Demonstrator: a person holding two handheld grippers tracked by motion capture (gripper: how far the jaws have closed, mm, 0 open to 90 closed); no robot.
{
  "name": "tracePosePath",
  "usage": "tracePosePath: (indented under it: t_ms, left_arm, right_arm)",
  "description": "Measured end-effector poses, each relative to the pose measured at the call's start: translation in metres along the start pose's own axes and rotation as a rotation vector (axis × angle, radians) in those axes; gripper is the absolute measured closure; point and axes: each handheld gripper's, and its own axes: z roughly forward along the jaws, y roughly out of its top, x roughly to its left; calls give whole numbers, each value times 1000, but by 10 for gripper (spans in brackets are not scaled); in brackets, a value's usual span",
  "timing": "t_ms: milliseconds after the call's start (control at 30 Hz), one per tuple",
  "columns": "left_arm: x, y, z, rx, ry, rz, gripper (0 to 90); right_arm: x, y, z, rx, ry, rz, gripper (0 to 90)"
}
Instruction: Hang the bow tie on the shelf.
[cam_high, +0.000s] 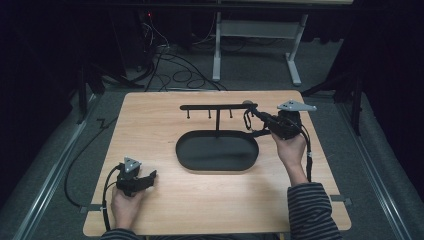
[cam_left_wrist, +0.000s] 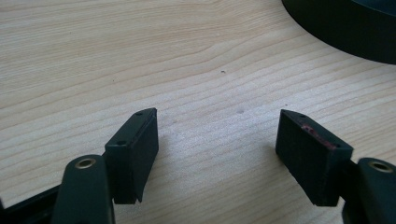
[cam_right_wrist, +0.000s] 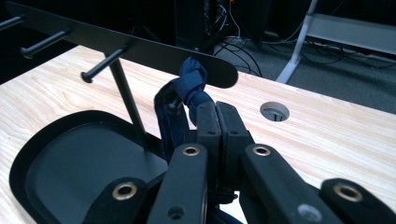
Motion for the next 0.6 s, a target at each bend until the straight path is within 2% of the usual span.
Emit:
tracePosePath:
  t_ms: [400,600]
  left_arm:
    - [0,0,0,0,0,0,305]
    - [0,0,0,0,0,0,306]
  right_arm:
    - [-1,-3,7,28,-8,11,897]
    - [0,-2,6,21,-8,11,852]
